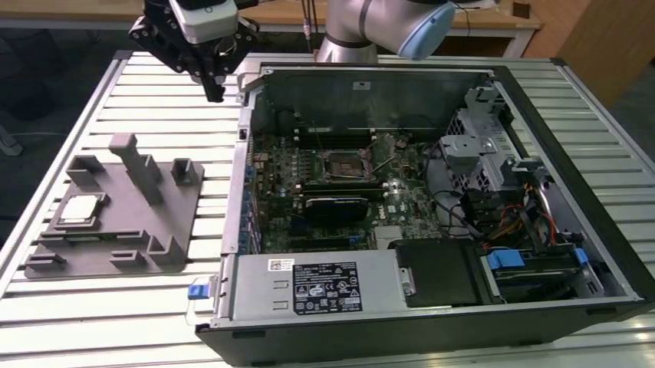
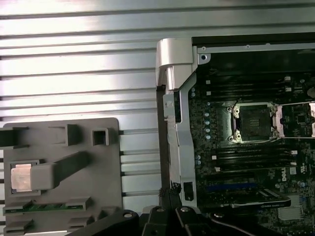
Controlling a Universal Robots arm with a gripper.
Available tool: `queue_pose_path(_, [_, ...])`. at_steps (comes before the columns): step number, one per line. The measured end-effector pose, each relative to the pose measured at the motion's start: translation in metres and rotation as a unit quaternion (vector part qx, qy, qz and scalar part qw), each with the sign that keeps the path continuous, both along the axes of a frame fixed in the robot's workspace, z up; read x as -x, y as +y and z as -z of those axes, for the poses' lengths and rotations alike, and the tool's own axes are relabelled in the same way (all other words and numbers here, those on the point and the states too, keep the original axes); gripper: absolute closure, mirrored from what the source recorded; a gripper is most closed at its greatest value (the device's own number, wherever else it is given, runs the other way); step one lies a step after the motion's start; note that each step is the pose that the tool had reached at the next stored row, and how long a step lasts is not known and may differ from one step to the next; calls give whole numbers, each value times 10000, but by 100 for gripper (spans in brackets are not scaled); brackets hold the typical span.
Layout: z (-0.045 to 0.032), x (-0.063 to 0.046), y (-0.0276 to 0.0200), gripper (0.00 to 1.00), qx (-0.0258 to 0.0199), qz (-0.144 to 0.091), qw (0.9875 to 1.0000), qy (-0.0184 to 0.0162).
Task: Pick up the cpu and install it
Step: 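Reach for the cpu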
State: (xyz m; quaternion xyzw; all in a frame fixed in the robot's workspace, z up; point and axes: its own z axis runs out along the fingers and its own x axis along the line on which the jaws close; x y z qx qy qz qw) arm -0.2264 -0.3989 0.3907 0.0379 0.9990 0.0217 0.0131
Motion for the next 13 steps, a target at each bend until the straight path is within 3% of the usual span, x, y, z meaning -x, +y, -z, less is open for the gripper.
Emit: queue_pose_path(13, [0,84,0,89,0,0,10000,0])
